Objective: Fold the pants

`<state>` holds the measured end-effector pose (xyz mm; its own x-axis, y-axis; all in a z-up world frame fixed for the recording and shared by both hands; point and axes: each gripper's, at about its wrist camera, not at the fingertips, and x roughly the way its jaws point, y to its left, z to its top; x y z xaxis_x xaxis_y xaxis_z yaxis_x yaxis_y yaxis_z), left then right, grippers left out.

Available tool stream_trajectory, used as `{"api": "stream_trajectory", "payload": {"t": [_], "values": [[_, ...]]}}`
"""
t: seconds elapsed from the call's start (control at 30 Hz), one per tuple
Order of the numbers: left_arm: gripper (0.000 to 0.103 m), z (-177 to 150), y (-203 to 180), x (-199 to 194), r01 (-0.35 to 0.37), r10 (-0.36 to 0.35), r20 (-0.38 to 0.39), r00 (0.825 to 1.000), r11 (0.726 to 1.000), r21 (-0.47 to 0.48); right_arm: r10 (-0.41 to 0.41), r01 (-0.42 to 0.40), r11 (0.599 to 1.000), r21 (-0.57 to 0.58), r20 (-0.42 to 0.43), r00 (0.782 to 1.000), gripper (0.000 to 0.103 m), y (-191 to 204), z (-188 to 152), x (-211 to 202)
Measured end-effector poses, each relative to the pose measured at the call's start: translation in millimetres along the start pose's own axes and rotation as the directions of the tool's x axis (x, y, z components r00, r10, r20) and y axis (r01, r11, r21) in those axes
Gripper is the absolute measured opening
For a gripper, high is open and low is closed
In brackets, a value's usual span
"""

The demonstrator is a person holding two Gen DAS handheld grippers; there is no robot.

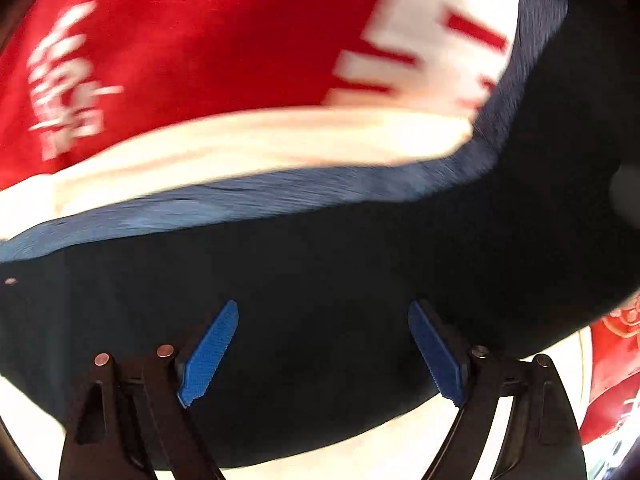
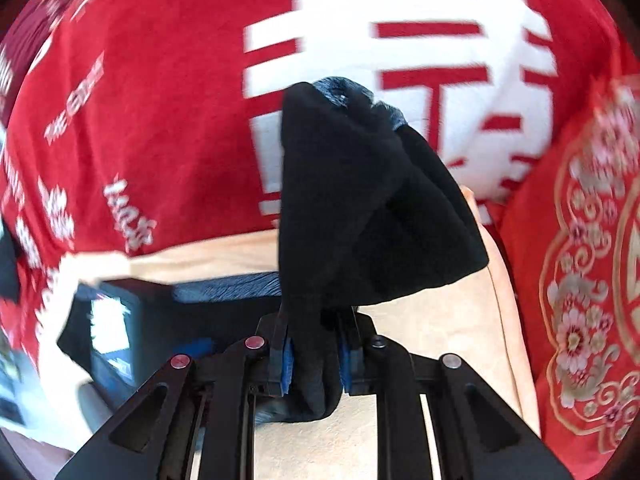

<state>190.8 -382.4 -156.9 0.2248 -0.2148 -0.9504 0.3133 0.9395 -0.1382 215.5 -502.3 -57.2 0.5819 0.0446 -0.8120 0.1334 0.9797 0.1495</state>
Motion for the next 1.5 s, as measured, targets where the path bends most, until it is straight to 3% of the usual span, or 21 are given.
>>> {"api": "stream_trajectory", "payload": {"t": [0.17,0.27,0.33,0.4,0.43,0.47,0.5,0.57,0.6,0.67,0.7,0.77,0.83,0.9,1.17,1.2,1.23,1.3,1.37,1.4,1.5], "values": [[0.088,-11.7,86.9,-32.9,-0.102,0.104,0.026,0.994,0.994,-0.048,-0.052,0.043,0.977,-0.207,-0.037,0.998,0.024,80.8,-20.5,17.9],[0.088,-23.3,136.4,-37.5,-0.178,0.180,0.010,0.984,0.980,-0.089,-0.110,0.072,0.935,-0.347,-0.092,0.990,0.030,137.2,-53.2,56.7],[0.088,-32.2,164.7,-34.9,-0.229,0.228,-0.014,0.973,0.967,-0.114,-0.190,0.112,0.874,-0.472,-0.121,0.974,0.037,169.6,-81.5,84.5],[0.088,-38.9,186.1,-31.8,-0.255,0.252,-0.042,0.967,0.955,-0.150,-0.343,0.218,0.733,-0.644,-0.075,0.936,0.044,203.7,-115.9,104.4],[0.088,-41.3,194.3,-31.6,-0.262,0.257,-0.052,0.965,0.950,-0.168,-0.366,0.243,0.689,-0.683,-0.039,0.930,0.048,212.0,-124.8,101.9],[0.088,-44.0,198.8,-31.5,-0.262,0.257,-0.052,0.965,0.949,-0.177,-0.357,0.243,0.673,-0.699,-0.020,0.934,0.050,216.3,-130.1,93.1],[0.088,-44.8,200.7,-32.7,-0.256,0.251,-0.046,0.967,0.949,-0.183,-0.315,0.206,0.695,-0.688,-0.034,0.948,0.055,217.6,-130.9,79.7],[0.088,-40.5,201.6,-30.3,-0.241,0.238,-0.039,0.970,0.954,-0.178,-0.217,0.113,0.793,-0.599,-0.104,0.971,0.060,207.4,-121.8,51.6],[0.088,-43.7,195.8,-29.6,-0.229,0.226,-0.036,0.973,0.958,-0.172,-0.108,0.014,0.878,-0.478,-0.169,0.980,0.062,190.8,-110.9,35.9],[0.088,-49.2,187.2,-29.1,-0.206,0.203,-0.035,0.979,0.967,-0.151,0.103,-0.159,0.962,-0.221,-0.246,0.964,0.063,161.5,-94.9,28.8],[0.088,-50.0,177.6,-24.2,-0.201,0.197,-0.046,0.979,0.970,-0.133,0.202,-0.230,0.970,-0.081,-0.260,0.944,0.063,144.3,-89.1,29.5],[0.089,-57.9,171.2,1.3,-0.197,0.188,-0.097,0.977,0.976,-0.094,0.416,-0.357,0.901,0.246,-0.256,0.873,0.063,108.8,-82.9,47.9],[0.102,-65.1,168.9,5.0,-0.241,0.235,-0.062,0.970,0.960,-0.141,0.531,-0.399,0.799,0.450,-0.217,0.819,0.062,92.4,-88.4,68.6],[0.103,-65.2,173.3,7.8,-0.207,0.198,-0.071,0.978,0.964,-0.167,0.605,-0.415,0.692,0.591,-0.160,0.780,0.061,85.6,-97.9,86.9],[0.103,-60.7,175.8,11.1,-0.177,0.168,-0.067,0.983,0.970,-0.169,0.658,-0.382,0.460,0.802,-0.019,0.753,0.059,66.1,-114.4,122.9],[0.103,-61.5,176.2,11.5,-0.175,0.166,-0.066,0.984,0.969,-0.177,0.663,-0.368,0.422,0.829,-0.006,0.749,0.038,63.4,-117.6,128.9],[0.103,-62.9,175.4,11.4,-0.171,0.161,-0.068,0.985,0.967,-0.186,0.662,-0.341,0.398,0.852,-0.010,0.749,0.005,61.3,-120.4,133.5],[0.103,-64.7,180.5,11.8,-0.162,0.149,-0.077,0.986,0.966,-0.203,0.659,-0.348,0.409,0.844,-0.009,0.752,0.005,58.8,-112.2,130.3],[0.103,-63.0,177.6,12.5,-0.167,0.154,-0.081,0.985,0.966,-0.196,0.651,-0.392,0.516,0.762,-0.051,0.757,0.005,69.4,-95.9,112.1],[0.103,-60.0,182.2,14.0,-0.171,0.159,-0.078,0.984,0.967,-0.188,0.632,-0.401,0.609,0.684,-0.112,0.767,0.005,80.1,-88.5,99.8],[0.103,-52.7,182.2,13.0,-0.179,0.170,-0.063,0.983,0.968,-0.175,0.575,-0.348,0.726,0.593,-0.246,0.780,0.005,96.4,-93.4,103.4]]}}
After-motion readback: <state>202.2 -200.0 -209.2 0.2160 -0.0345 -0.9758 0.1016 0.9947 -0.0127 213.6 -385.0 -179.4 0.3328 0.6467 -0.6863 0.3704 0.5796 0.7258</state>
